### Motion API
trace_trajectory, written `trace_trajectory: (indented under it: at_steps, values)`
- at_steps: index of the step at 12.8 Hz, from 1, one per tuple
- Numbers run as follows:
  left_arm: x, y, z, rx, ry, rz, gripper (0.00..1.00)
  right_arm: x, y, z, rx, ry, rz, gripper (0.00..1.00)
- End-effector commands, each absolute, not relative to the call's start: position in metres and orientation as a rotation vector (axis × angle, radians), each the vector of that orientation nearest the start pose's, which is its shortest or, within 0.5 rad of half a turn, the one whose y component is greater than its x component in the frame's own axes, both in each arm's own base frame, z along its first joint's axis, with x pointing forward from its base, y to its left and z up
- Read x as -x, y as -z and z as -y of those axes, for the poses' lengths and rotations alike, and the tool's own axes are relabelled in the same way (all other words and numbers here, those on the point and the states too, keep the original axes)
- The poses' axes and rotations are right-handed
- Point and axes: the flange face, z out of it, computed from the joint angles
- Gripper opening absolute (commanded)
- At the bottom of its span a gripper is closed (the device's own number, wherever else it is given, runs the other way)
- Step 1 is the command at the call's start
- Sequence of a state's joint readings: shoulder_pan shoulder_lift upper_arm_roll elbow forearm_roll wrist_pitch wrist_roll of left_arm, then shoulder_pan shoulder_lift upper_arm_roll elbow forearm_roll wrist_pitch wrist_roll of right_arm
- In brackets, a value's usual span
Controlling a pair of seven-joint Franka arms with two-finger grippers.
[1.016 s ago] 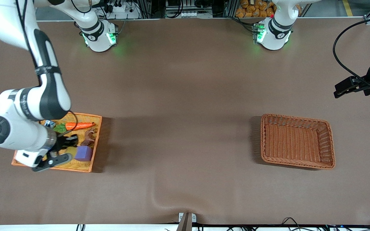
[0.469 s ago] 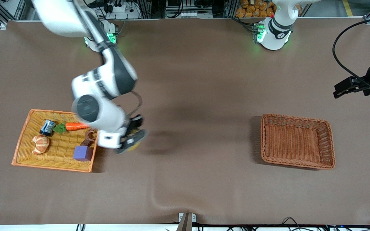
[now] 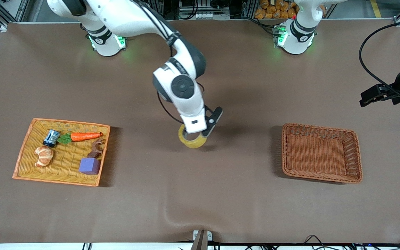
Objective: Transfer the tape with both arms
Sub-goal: 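Lift the tape roll and carry it to the table middle, then set the tape down and open the right gripper while the left gripper approaches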
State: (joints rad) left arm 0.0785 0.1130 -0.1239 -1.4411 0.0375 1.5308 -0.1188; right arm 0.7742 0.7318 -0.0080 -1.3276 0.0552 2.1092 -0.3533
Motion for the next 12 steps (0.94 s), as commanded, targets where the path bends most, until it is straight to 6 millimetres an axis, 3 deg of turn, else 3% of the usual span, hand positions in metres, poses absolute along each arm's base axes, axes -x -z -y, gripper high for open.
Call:
trace_trajectory:
  at_steps: [1,3,4,6,8,10,11,12]
  values:
    - [-0.586,-0.621,0.019,3.090,-0.013,0.108,1.00,-0.526,-0.276,-0.531,2.625,0.075,1.753,0.00]
    - [-0.586,-0.621,0.018,3.090,-0.014,0.111,1.00,-0.526,-0.263,-0.533,2.622,0.084,1.755,0.00]
    - [-0.586,-0.620,0.018,3.091,-0.016,0.110,1.00,-0.526,-0.250,-0.535,2.617,0.101,1.759,0.06]
    - [-0.586,-0.620,0.020,3.092,-0.011,0.113,1.00,-0.526,-0.236,-0.544,2.589,0.191,1.777,1.00]
    - [-0.587,-0.619,0.024,3.097,-0.004,0.112,1.00,-0.527,-0.241,-0.546,2.583,0.223,1.772,1.00]
    - [-0.596,-0.613,0.044,3.113,0.038,0.080,1.00,-0.533,-0.261,-0.544,2.586,0.263,1.743,1.00]
    - [-0.603,-0.601,0.061,3.119,0.039,0.075,1.00,-0.537,-0.269,-0.541,2.594,0.272,1.725,1.00]
    - [-0.609,-0.591,0.094,3.122,0.064,0.085,1.00,-0.547,-0.286,-0.531,2.609,0.296,1.699,1.00]
